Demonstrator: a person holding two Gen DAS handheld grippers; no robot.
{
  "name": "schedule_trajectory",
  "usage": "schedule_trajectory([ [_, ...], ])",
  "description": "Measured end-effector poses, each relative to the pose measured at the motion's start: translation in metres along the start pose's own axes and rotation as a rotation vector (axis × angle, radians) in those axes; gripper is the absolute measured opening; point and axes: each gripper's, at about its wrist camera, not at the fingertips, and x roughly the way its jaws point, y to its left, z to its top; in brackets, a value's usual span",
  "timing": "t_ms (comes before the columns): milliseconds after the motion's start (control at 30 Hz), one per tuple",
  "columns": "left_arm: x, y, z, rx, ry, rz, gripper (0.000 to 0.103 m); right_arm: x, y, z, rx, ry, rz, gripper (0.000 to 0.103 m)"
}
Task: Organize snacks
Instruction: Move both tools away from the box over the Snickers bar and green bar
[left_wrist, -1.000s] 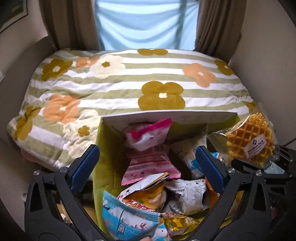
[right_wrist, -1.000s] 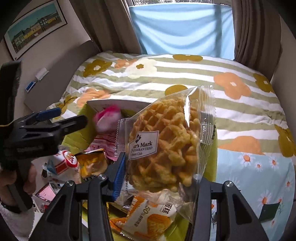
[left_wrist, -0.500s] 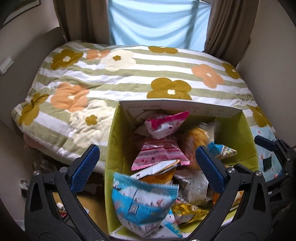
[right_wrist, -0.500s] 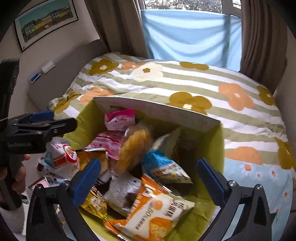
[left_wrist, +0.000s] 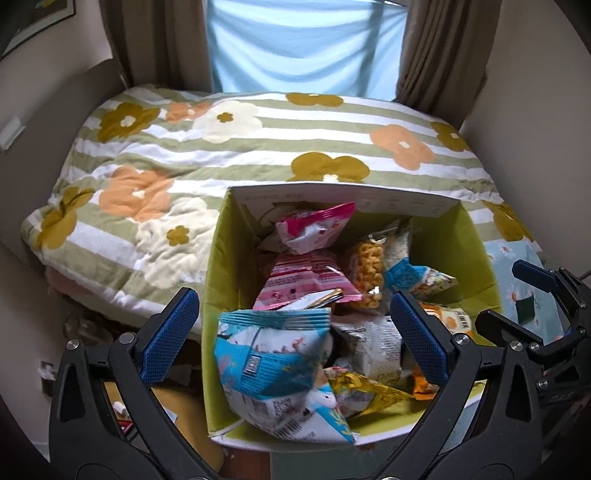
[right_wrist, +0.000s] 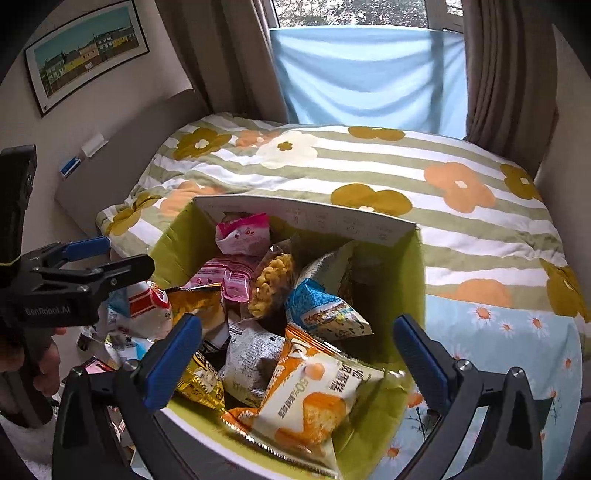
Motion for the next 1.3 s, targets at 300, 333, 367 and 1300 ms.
schedule_trajectory([
  [300,-0.021,-0.051,0.007,0.097,-0.057,-0.110,0.103,-0.061,-0.030,-0.017,0.087,-0.069,-0.122,0.103],
  [333,-0.023,-0.059,0.007,0.112,-0.061,-0.122,0.103,-0.069,-0.035,-0.020,0.096,-0.073,-0.144,0.103],
  [367,-0.023,-0.070,0.008,0.133,-0.064,-0.132,0.103,-0.079,-0.041,-0.024,0.107,-0.076,-0.167,0.103],
  [1300,0.037,-0.328,-0.048,0.183,0.071,-0.124,0.103,-0.120,-0.271,-0.089,0.117,0.028,-0.198,0.103],
])
